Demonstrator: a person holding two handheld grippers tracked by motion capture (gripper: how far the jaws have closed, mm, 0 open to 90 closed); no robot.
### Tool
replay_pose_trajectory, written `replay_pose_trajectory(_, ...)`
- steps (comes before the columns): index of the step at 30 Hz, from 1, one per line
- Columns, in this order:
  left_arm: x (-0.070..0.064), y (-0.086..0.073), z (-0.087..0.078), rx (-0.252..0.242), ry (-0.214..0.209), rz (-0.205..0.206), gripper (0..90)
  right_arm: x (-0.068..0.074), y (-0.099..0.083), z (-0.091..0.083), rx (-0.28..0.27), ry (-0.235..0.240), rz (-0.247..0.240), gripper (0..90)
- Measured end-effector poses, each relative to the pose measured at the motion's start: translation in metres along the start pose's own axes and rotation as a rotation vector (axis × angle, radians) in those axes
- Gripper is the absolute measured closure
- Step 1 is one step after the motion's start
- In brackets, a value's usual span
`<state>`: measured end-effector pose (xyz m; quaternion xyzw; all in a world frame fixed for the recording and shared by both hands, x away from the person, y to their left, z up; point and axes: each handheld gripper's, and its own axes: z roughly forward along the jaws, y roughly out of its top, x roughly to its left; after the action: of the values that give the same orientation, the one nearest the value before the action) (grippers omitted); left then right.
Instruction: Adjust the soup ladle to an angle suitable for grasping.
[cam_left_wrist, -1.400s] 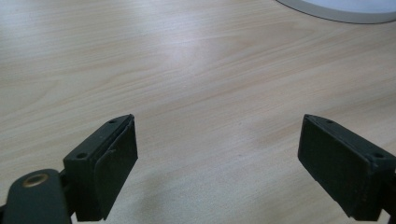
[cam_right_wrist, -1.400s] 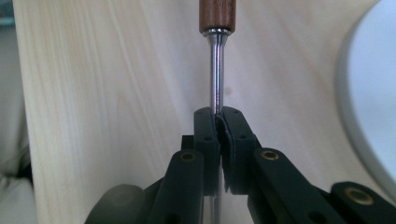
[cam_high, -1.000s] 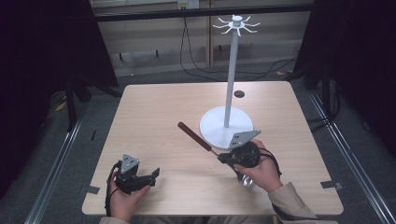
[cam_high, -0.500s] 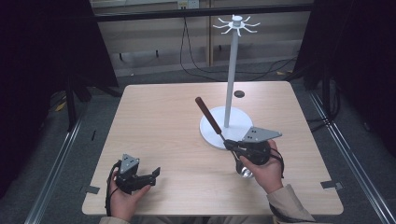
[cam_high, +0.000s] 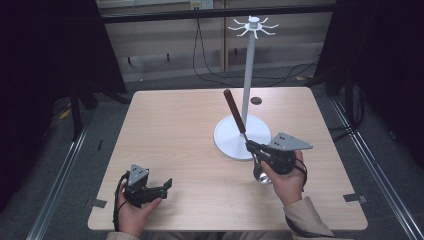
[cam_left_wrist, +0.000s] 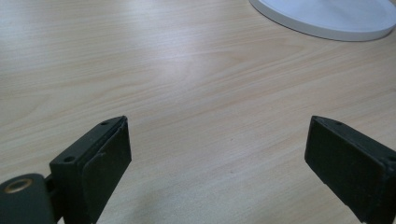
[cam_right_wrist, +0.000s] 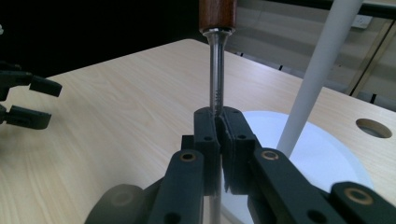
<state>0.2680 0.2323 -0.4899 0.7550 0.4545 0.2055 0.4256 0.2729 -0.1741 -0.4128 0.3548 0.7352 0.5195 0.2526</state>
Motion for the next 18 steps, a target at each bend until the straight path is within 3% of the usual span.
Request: replay_pose_trajectory(18, -0.0021, 0.0036, 0.0009, -0.04, -0.033, -0.003, 4.4, -0.0021, 0.0052, -0.0062, -0.079, -0.032, 0.006, 86.2)
